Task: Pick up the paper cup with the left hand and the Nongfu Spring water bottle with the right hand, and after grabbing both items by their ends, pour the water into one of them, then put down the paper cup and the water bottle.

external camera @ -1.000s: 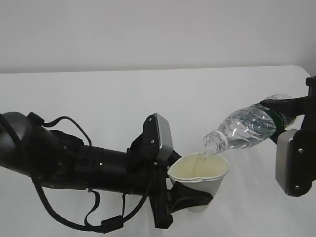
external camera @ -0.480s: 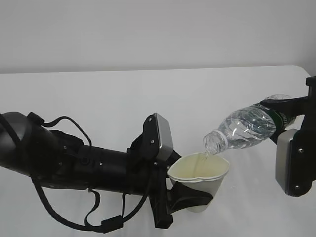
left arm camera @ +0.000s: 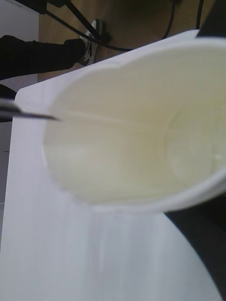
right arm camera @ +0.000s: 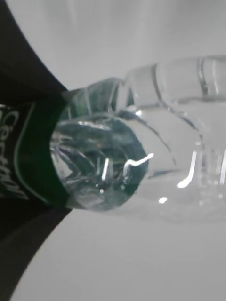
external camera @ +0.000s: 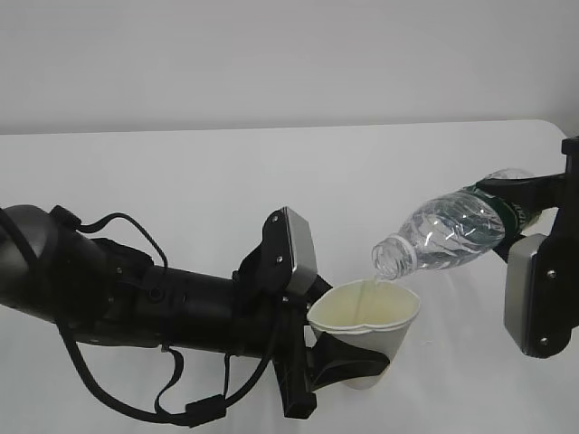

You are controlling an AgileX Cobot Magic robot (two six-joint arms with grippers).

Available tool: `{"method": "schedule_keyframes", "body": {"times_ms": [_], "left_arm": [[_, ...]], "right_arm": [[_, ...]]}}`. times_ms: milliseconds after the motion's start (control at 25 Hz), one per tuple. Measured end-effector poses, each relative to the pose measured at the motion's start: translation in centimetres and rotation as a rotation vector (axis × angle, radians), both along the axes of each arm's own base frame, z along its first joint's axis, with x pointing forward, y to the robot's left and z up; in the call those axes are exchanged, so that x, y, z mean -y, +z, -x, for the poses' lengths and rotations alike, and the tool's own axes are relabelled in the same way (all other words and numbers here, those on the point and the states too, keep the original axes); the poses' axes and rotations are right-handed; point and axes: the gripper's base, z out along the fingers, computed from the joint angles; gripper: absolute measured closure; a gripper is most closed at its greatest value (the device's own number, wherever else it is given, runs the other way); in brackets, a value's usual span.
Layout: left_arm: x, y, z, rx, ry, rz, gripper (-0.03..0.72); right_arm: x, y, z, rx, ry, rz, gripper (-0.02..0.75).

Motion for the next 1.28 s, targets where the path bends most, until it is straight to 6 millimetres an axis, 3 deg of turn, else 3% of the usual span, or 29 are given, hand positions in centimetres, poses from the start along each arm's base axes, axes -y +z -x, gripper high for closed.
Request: {"method": "schedule_keyframes", "body": {"times_ms": [1280], "left_arm": [[0.0,0.0,0.0,0.0,0.0,0.0,0.304]], "right_arm": [[-0.02,0.05,-0.01,0.014,0.009,0.017,0.355]]}}
